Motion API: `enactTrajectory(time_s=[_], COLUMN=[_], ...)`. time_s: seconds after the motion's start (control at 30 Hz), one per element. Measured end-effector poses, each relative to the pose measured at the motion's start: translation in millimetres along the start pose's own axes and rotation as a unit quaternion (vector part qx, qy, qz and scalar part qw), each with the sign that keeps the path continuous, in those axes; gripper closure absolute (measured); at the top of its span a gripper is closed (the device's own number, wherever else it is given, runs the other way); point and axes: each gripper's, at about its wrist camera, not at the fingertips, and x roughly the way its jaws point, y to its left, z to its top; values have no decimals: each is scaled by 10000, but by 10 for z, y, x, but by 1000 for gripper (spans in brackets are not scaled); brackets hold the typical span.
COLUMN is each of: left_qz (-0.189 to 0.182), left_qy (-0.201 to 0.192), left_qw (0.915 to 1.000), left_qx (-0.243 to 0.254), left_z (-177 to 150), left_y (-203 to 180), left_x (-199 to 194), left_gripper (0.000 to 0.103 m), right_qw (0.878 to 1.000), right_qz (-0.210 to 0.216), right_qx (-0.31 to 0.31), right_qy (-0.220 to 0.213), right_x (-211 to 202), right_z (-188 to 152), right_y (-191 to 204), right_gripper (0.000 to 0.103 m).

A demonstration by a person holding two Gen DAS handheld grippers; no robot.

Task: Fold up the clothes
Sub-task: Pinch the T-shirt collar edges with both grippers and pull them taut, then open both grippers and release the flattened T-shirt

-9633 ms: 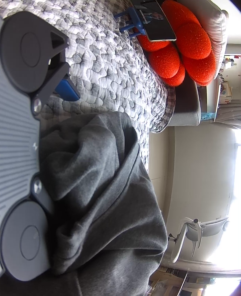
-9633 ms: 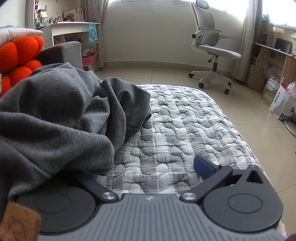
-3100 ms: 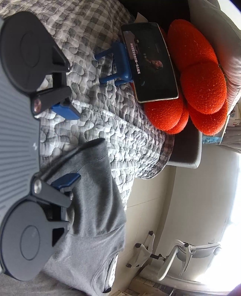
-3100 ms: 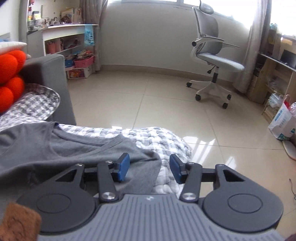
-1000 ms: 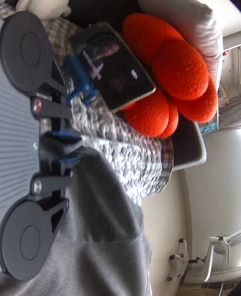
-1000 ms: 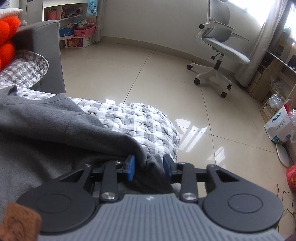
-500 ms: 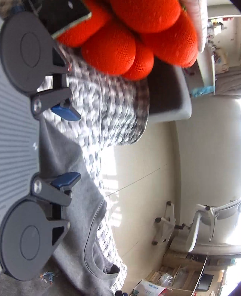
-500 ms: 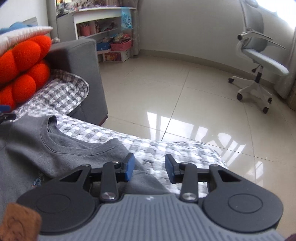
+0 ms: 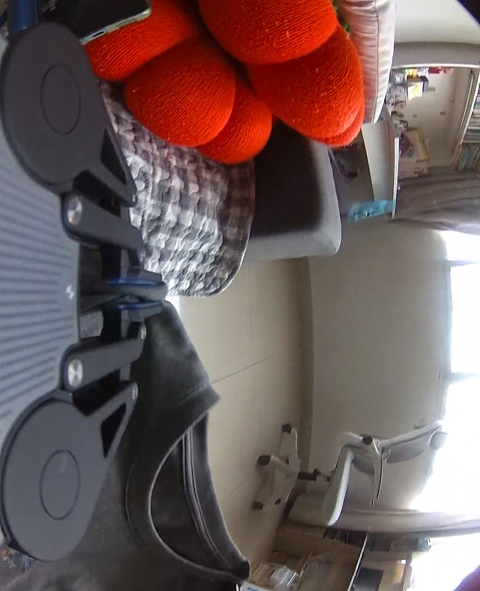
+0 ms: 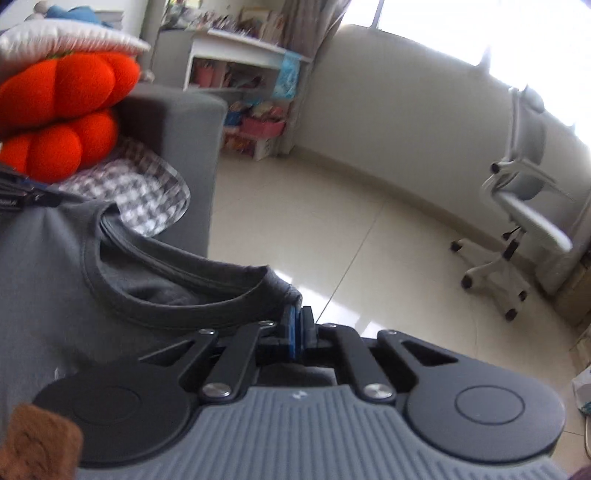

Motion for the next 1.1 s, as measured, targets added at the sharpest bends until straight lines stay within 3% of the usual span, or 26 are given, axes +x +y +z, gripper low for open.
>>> enactTrajectory(time_s=[0.1,0.2,0.23,0.27,0.3,0.33,0.47,0.57,0.67,0.83,1.0,1.1], left_qz=[275,538,552,516,479,442,552,470,278,-23,-562,-887], left_qy=[377,718,616,558,500,442,234,266,410,590,638,690], left_qw=[9987,9950,9958,9968,9975,9980,9965,9943,9925,9942,9932,9904], left_qx=[227,435,382,258,134,9,-575,-917,-1113,-904,-790,-804], left_z=[-116,-228,-232,-209,-187,-164,-115,-287,-657,-1415,-1953,-2164], left_y=[-148,-286,-254,-160,-65,29,468,723,882,813,668,577], left_x=[224,429,375,288,200,112,-385,-888,-1436,-2379,-3022,-3223], left_gripper=[92,80,63,55,43,41,40,38,37,37,36,36], right_qw=[9990,9916,9894,9903,9914,9921,9918,9858,9757,9742,9535,9413], right_qz=[-346,-649,-711,-738,-720,-697,-457,228,931,1349,1962,2205], right_qx=[-65,-86,-86,-35,94,238,941,1498,1823,1689,2185,2422], right_qy=[269,1119,1260,1179,1088,1016,740,729,787,649,673,812], right_x=[263,675,731,689,608,520,-52,-514,-1030,-2087,-2936,-3170], right_z=[-18,-241,-318,-358,-370,-375,-298,-331,-436,-754,-1217,-1531], right_y=[96,222,244,237,197,149,-29,-82,-78,73,207,404], right_gripper=[101,97,97,94,85,77,68,65,64,63,58,58])
